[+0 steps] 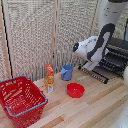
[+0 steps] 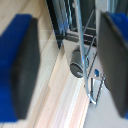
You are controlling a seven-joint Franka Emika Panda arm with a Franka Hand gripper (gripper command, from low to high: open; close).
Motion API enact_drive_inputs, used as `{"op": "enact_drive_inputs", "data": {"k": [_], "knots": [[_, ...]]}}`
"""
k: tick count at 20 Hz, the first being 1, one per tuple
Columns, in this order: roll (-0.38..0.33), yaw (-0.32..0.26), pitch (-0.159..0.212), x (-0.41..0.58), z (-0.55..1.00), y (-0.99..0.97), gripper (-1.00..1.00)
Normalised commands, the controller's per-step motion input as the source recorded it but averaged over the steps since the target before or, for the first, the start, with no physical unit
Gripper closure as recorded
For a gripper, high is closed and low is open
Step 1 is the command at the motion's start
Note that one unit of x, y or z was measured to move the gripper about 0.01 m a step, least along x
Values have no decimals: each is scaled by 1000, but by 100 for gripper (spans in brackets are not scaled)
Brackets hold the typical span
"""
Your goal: Kindly position your hand close to the oven tray's handle. Softly yet firmly grasp the handle using your hand. Slowly and with caution, draw the tray out until it is fully stretched out.
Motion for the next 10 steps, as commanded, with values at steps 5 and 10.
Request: {"op": "enact_drive_inputs", "data": {"k": [5,10], "knots": [[-12,-49,13,213,620,71,-100],[1,-105,0,148,709,42,-100]]}}
